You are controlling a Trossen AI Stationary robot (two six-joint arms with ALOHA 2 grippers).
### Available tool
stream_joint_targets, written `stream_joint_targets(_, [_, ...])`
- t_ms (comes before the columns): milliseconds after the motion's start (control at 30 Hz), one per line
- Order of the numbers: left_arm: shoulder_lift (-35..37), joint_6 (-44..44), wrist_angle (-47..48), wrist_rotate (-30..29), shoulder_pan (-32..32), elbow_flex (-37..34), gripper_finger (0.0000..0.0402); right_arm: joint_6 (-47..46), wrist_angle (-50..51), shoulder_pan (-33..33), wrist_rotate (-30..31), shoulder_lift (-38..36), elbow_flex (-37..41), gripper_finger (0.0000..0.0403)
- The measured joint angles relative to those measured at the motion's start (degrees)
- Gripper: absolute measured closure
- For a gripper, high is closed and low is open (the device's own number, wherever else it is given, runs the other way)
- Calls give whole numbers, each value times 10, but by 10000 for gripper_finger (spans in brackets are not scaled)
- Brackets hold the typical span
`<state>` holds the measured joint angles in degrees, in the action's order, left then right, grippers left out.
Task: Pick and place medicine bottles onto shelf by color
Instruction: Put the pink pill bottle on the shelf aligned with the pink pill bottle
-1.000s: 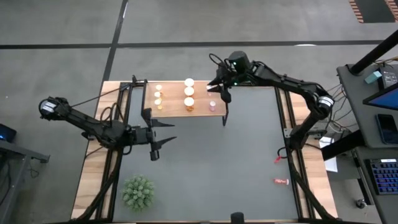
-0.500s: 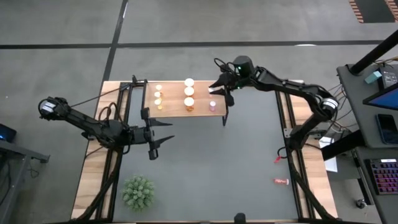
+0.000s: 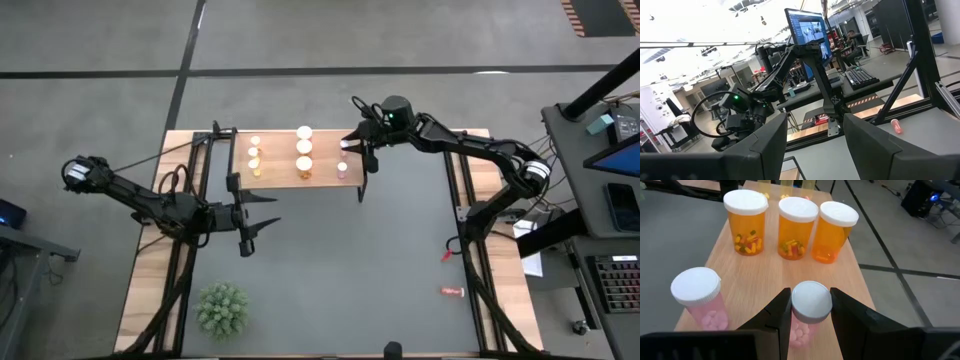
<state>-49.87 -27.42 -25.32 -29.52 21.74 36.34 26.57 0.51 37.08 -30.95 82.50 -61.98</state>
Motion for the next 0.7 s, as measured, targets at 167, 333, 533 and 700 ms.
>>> stream_joint_targets(167, [0, 0, 0, 0, 0, 0, 223, -11, -2, -1, 0, 0, -3, 294])
stream_joint_targets(333, [0, 0, 1, -1, 0, 0, 223, -32, -14, -1, 0, 0, -1, 294])
stream_joint_targets(533, [0, 0, 1, -1, 0, 0, 223, -50, -14, -1, 0, 1, 0, 294])
stream_joint_targets(700, [0, 0, 1, -1, 0, 0, 223, -60, -13, -1, 0, 1, 2, 294])
